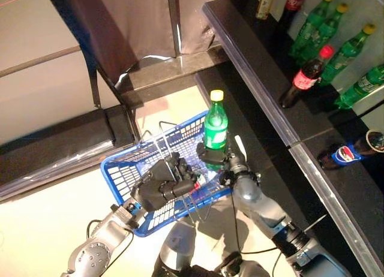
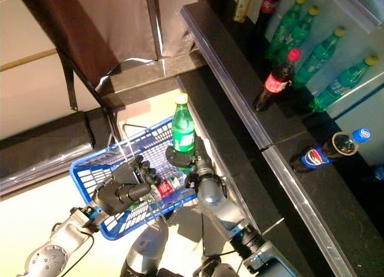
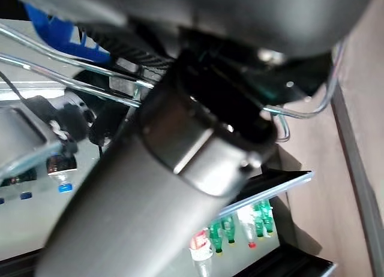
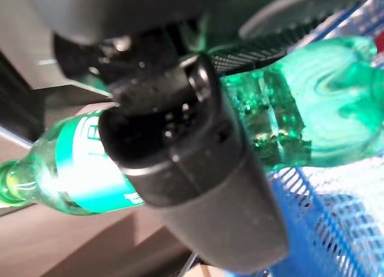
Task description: Pick up the drink and place into the basket.
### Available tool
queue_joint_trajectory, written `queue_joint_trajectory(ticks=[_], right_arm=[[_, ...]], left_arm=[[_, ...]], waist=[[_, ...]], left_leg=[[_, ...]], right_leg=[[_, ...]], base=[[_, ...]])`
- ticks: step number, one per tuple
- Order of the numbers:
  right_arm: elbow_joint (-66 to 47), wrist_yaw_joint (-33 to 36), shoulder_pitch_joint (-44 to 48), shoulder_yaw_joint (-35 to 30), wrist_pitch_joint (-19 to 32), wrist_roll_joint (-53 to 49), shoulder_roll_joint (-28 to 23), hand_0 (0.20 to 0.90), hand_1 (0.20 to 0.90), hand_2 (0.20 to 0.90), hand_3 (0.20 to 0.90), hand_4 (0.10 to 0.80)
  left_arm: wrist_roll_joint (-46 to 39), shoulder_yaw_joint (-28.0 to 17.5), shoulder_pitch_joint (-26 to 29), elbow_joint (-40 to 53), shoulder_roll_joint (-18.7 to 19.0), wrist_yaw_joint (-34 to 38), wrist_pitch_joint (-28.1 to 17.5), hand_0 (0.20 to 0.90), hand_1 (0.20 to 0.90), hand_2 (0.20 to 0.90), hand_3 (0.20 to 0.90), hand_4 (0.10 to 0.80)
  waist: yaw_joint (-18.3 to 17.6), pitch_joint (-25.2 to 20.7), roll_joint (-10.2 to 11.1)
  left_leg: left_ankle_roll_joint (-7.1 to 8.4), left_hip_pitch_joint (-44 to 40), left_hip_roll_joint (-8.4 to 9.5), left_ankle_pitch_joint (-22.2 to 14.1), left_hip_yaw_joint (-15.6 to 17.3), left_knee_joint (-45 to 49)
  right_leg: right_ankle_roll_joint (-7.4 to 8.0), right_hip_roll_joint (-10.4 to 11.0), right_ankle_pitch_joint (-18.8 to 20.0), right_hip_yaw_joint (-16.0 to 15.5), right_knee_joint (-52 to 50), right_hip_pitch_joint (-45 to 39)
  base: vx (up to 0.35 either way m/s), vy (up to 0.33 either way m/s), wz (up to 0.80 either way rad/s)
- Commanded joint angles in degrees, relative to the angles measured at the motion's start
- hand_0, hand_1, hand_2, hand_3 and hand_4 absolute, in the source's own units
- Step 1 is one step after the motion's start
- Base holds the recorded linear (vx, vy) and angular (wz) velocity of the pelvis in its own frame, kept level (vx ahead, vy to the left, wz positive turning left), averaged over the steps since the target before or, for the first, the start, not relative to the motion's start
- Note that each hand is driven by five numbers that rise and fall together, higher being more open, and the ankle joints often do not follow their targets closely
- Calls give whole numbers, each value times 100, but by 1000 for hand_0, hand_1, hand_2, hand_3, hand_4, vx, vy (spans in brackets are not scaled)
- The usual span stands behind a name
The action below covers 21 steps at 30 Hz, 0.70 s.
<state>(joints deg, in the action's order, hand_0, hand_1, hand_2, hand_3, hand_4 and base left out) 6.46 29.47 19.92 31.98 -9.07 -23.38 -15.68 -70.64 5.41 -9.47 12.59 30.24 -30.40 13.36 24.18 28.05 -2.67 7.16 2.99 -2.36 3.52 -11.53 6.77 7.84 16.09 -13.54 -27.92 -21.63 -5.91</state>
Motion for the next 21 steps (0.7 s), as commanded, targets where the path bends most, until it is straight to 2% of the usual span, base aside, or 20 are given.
queue_joint_trajectory(ticks=[1, 8, 14, 21], right_arm=[[27, 114, 54, 238, 1055, -125, 375, 300, 300, 300, 200, 100], [213, -191, -211, 579, 1084, -315, 606, 300, 300, 300, 200, 100], [704, -563, -260, 798, 1275, -1561, 1007, 300, 300, 300, 200, 100], [1024, -823, -92, 1016, 992, -1372, 1138, 300, 300, 300, 200, 100]], left_arm=[[-795, -356, 538, 2214, -418, -1777, -847, 300, 300, 300, 200, 100], [-579, -324, 582, 2370, -309, -1965, -978, 300, 300, 300, 200, 100], [-511, -180, 640, 2439, -313, -1939, -931, 300, 300, 300, 200, 100], [-420, -79, 736, 2450, -278, -1921, -821, 300, 300, 300, 200, 100]], waist=[[-67, -1538, 21], [-54, -1506, -64], [46, -1464, -98], [188, -1420, -52]], left_leg=[[-185, -7, 253, -104, -37, 199], [-181, 35, 280, -74, -77, 156], [-183, 95, 319, -37, -139, 156], [-194, 152, 349, -7, -245, 137]], right_leg=[[-449, -446, 726, -108, 964, -296], [-405, -418, 754, -95, 979, -234], [-391, -394, 785, -158, 983, -209], [-355, -400, 839, -251, 1009, -199]], base=[[0, 0, 0], [0, 0, 0], [0, 0, 0], [7, -18, 2]])
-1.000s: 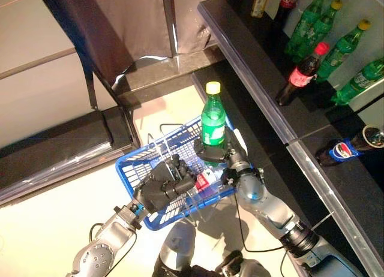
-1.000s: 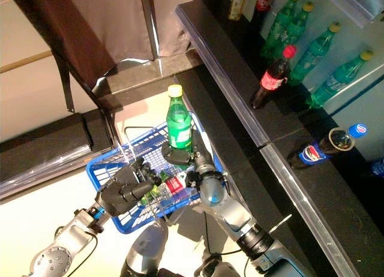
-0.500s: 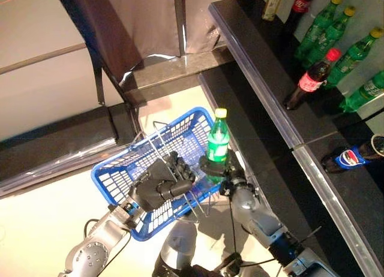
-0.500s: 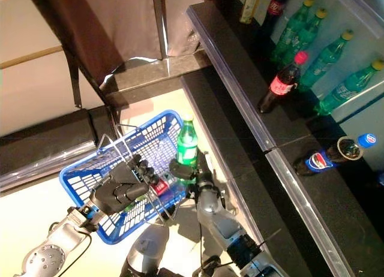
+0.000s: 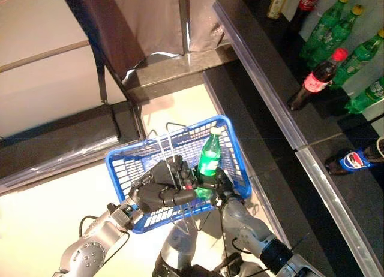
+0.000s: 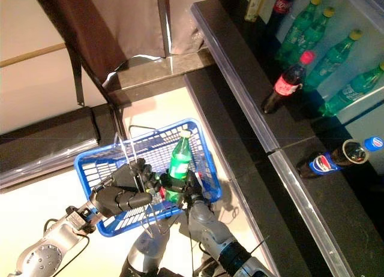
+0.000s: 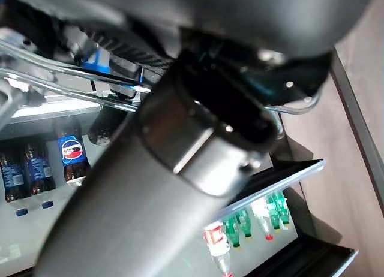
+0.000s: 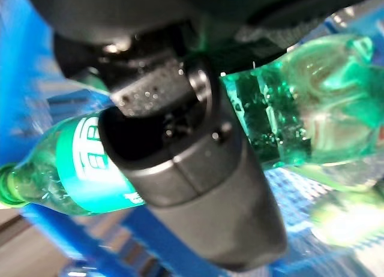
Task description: Pick up the drink and place into the basket.
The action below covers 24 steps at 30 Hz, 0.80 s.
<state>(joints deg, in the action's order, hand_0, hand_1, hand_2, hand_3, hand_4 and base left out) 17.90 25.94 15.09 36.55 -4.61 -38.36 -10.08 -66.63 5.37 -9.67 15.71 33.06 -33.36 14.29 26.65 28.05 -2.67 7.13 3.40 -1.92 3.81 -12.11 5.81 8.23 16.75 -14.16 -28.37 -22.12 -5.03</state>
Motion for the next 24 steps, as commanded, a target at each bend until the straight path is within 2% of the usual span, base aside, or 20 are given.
queue_joint_trajectory(ticks=[1, 4, 6, 8, 9, 13, 14, 20, 24], right_arm=[[-34, -547, 426, 580, 519, 0, 605, 300, 300, 300, 200, 100], [71, -734, 440, 599, 475, -327, 669, 300, 300, 300, 200, 100], [175, -1108, 345, 636, 378, -1164, 786, 300, 300, 300, 200, 100], [227, -1258, 312, 635, 348, -1498, 840, 300, 300, 300, 200, 100], [284, -1417, 294, 648, 333, -1825, 908, 300, 300, 300, 200, 100], [442, -1772, 259, 590, 211, -2634, 1043, 300, 300, 300, 200, 100], [541, -2025, 246, 500, 44, -3203, 1119, 300, 300, 300, 200, 100], [773, -1995, 200, 245, -252, -4330, 1248, 300, 300, 300, 200, 100], [942, -1989, 310, 151, -350, -4693, 1328, 300, 300, 300, 200, 100]], left_arm=[[-815, -62, 769, 2145, -555, -1623, -871, 300, 300, 300, 200, 100], [-739, -24, 771, 2135, -588, -1644, -828, 300, 300, 300, 200, 100], [-686, 11, 781, 2116, -593, -1655, -779, 300, 300, 300, 200, 100], [-665, 34, 788, 2109, -588, -1665, -764, 300, 300, 300, 200, 100], [-660, 43, 782, 2108, -557, -1687, -742, 300, 300, 300, 200, 100], [-657, 60, 761, 2082, -508, -1794, -665, 300, 300, 300, 200, 100], [-667, 47, 718, 2059, -455, -1893, -623, 300, 300, 300, 200, 100], [-733, 49, 672, 2069, -357, -2026, -531, 300, 300, 300, 200, 100], [-802, 68, 701, 2094, -283, -2043, -467, 300, 300, 300, 200, 100]], waist=[[-34, -1429, -31], [-6, -1445, -13], [22, -1454, 7], [44, -1453, 13], [82, -1440, 41], [141, -1441, 55], [170, -1453, 64], [201, -1483, 83], [229, -1499, 97]], left_leg=[[-192, 112, 306, -32, -207, 232], [-193, 94, 297, -25, -222, 211], [-200, 87, 285, -14, -226, 201], [-205, 81, 285, -14, -232, 198], [-178, 8, 255, -147, -240, 206], [-185, -6, 244, -141, -261, 209], [-191, -42, 230, -134, -273, 183], [-219, -85, 213, -135, -281, 159], [-229, -110, 209, -135, -279, 144]], right_leg=[[-391, -473, 907, -219, 1065, -301], [-393, -494, 912, -226, 1086, -326], [-384, -500, 928, -238, 1106, -347], [-385, -504, 925, -241, 1106, -356], [-352, -531, 788, -169, 1062, -406], [-349, -541, 803, -211, 1071, -449], [-353, -557, 807, -229, 1074, -478], [-329, -564, 836, -244, 1077, -509], [-314, -575, 866, -246, 1104, -534]], base=[[27, -30, 10], [29, -20, 12], [42, -14, 2], [67, -43, 0], [112, -82, 1], [61, -31, 4], [71, -9, 11], [57, 2, 9], [44, 2, 0]])
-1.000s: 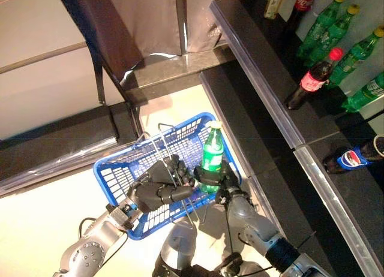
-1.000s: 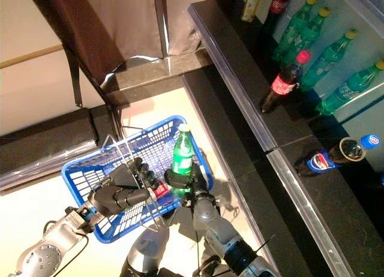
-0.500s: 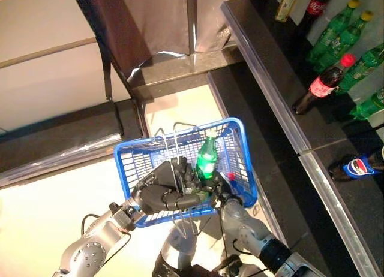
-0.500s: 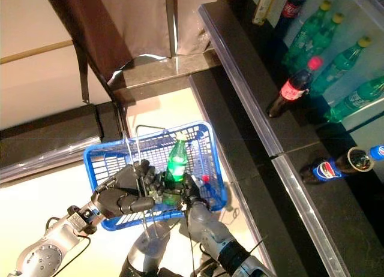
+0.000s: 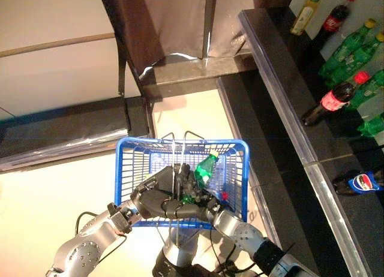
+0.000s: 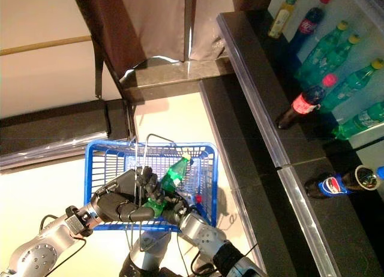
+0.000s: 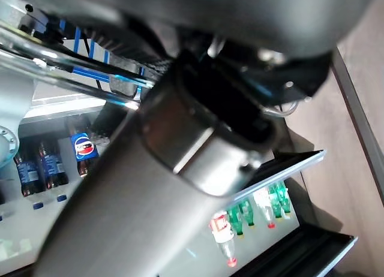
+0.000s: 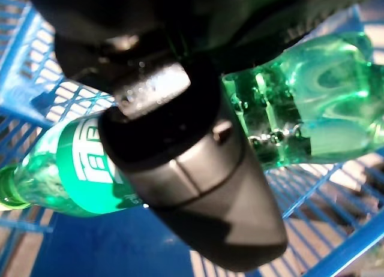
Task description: Pick up the drink and place into the basket.
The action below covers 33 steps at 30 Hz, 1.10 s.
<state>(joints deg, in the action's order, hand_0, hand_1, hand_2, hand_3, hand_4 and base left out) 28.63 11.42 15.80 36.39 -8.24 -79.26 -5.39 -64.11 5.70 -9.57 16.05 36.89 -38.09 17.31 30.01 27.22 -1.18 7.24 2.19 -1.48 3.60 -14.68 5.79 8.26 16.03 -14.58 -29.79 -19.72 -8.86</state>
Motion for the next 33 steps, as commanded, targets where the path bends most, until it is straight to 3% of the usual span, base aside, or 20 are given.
queue_joint_trajectory(ticks=[1, 10, 16, 18, 19, 20, 22, 33], right_arm=[[-126, -538, 244, 163, 10, -605, 861, 300, 300, 300, 200, 100], [156, -262, 447, -253, 35, -2077, 928, 300, 300, 300, 200, 100], [251, -84, 404, -454, 52, -2329, 979, 300, 300, 300, 200, 100], [372, 15, 314, -597, 124, -2392, 985, 519, 519, 519, 455, 355], [372, 16, 313, -588, 119, -2393, 989, 585, 585, 585, 532, 432], [423, 60, 250, -666, 161, -2300, 976, 761, 761, 761, 738, 638], [401, 150, 154, -740, 257, -2196, 937, 900, 900, 900, 900, 800], [84, -39, -372, -751, 582, -1441, 904, 900, 900, 900, 900, 800]], left_arm=[[-1054, 36, 693, 2060, -665, -1570, -769, 300, 300, 300, 200, 100], [-1178, -27, 600, 2044, -492, -1528, -679, 300, 300, 300, 200, 100], [-1212, -78, 571, 2058, -471, -1500, -561, 300, 300, 300, 200, 100], [-1262, -101, 525, 2073, -459, -1459, -481, 300, 300, 300, 200, 100], [-1260, -108, 521, 2068, -458, -1456, -482, 300, 300, 300, 200, 100], [-1286, -115, 474, 2088, -459, -1442, -463, 300, 300, 300, 200, 100], [-1271, -106, 392, 2090, -495, -1455, -468, 300, 300, 300, 200, 100], [-1283, -394, 150, 2135, -433, -1372, -448, 300, 300, 300, 200, 100]], waist=[[-104, -1413, -52], [-49, -1504, -21], [-37, -1537, 17], [-38, -1594, 9], [-43, -1600, 35], [-50, -1624, 5], [-63, -1655, -26], [-109, -1786, 68]], left_leg=[[-240, 10, 165, -115, -21, 145], [-276, -156, 135, -126, 8, 76], [-293, -229, 121, -136, 21, 51], [-336, -226, 142, -16, 21, 46], [-311, -293, 114, -141, 15, 27], [-343, -263, 136, -17, 15, 39], [-343, -304, 136, -25, 10, 30], [-333, -545, 40, -88, 54, -26]], right_leg=[[-317, -502, 908, -104, 865, -151], [-256, -498, 960, -111, 881, -284], [-238, -501, 960, -123, 850, -322], [-259, -478, 1092, -214, 869, -330], [-217, -503, 968, -133, 847, -367], [-255, -486, 1098, -210, 874, -364], [-235, -484, 1104, -213, 886, -400], [-160, -492, 1080, -225, 864, -581]], base=[[85, 3, 0], [75, 15, 3], [54, 11, 2], [52, 37, 1], [91, 17, 7], [55, 15, 7], [44, 65, 6], [73, -3, 5]])
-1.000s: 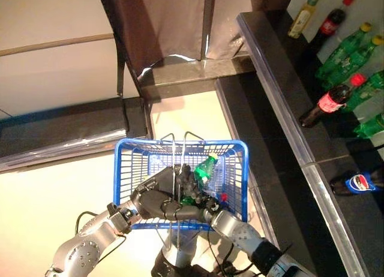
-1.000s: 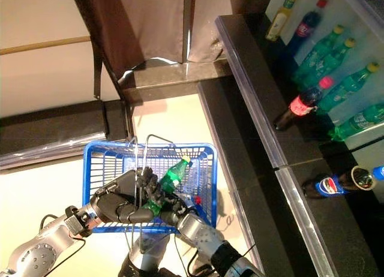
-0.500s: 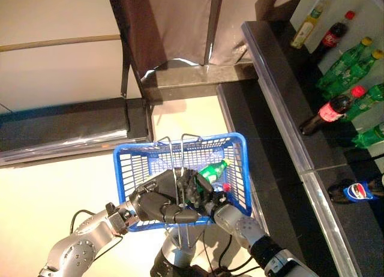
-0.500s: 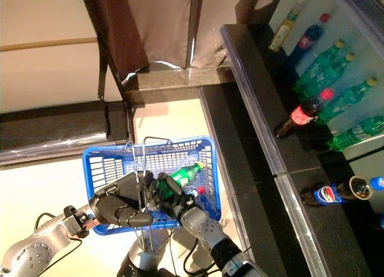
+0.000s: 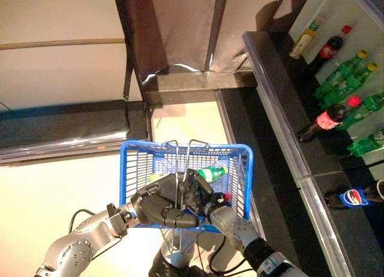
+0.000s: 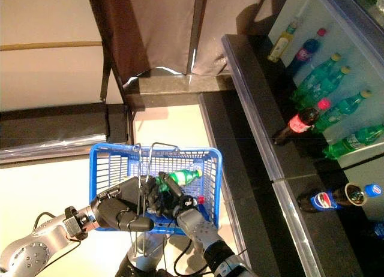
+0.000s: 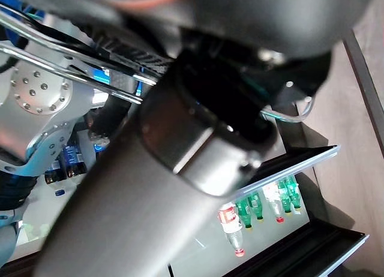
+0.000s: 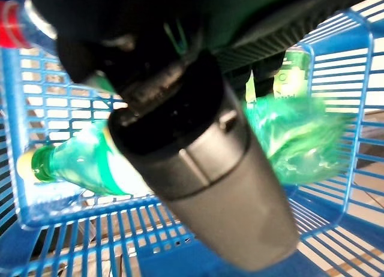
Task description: Pick up the drink and place into the basket.
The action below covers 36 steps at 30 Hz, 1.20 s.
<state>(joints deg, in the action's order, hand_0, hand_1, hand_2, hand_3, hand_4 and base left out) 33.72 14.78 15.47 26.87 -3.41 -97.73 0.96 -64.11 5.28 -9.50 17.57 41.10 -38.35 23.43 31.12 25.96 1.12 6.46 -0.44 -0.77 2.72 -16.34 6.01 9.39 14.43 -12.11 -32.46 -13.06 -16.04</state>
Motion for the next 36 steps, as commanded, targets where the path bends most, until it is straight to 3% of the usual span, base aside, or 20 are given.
queue_joint_trajectory(ticks=[1, 7, 12, 19, 25, 32, 36], right_arm=[[-668, -453, -528, 246, 200, 422, 237, 900, 900, 900, 900, 800], [-1501, -541, -1131, 468, 467, 714, 53, 900, 900, 900, 900, 800], [-2000, -700, -1583, 507, 375, 1013, -204, 900, 900, 900, 900, 800], [-3222, -862, -2292, 518, 4, 1727, -658, 900, 900, 900, 900, 800], [-4470, -1542, -2871, 470, -517, 2187, -1357, 900, 900, 900, 900, 800], [-5177, -2184, -3199, 286, -733, 2451, -1885, 900, 900, 900, 900, 800], [-5406, -2300, -3334, 53, -729, 2866, -2220, 900, 900, 900, 900, 800]], left_arm=[[-1270, -448, 58, 1975, -859, -1304, -1089, 300, 300, 300, 200, 100], [-1149, -763, -229, 1904, -932, -1312, -1253, 300, 300, 300, 200, 100], [-1202, -994, -430, 1892, -962, -1269, -1394, 300, 300, 300, 200, 100], [-1181, -1384, -687, 1830, -1022, -1118, -1464, 300, 300, 300, 200, 100], [-817, -1769, -965, 1674, -825, -1139, -1953, 300, 300, 300, 200, 100], [-547, -1909, -1099, 1399, -809, -694, -2212, 300, 300, 300, 200, 100], [55, -1885, -1175, 858, -937, 18, -2501, 300, 300, 300, 200, 100]], waist=[[-247, -1682, -131], [-370, -1782, 1], [-482, -1836, 45], [-724, -1837, 210], [-951, -1815, 357], [-1141, -1833, 470], [-1341, -1860, 500]], left_leg=[[-253, -321, -44, -4, 246, -70], [-240, -470, -100, -38, 380, -157], [-222, -591, -155, -51, 500, -263], [-171, -670, -230, -65, 665, -350], [-148, -754, -305, -95, 865, -450], [-135, -827, -365, -136, 1043, -539], [-147, -908, -399, -142, 1200, -659]], right_leg=[[-250, -340, 836, 58, 210, 117], [-179, -377, 829, 143, 274, 43], [-152, -420, 824, 212, 322, 18], [-90, -467, 852, 266, 388, 29], [-42, -528, 852, 414, 456, 74], [-22, -566, 849, 570, 524, 136], [-5, -558, 890, 735, 606, 204]], base=[[46, -8, -3], [59, -23, -3], [29, -10, -14], [5, -47, -6], [-38, -63, -10], [-50, -44, -15], [-99, -25, -15]])
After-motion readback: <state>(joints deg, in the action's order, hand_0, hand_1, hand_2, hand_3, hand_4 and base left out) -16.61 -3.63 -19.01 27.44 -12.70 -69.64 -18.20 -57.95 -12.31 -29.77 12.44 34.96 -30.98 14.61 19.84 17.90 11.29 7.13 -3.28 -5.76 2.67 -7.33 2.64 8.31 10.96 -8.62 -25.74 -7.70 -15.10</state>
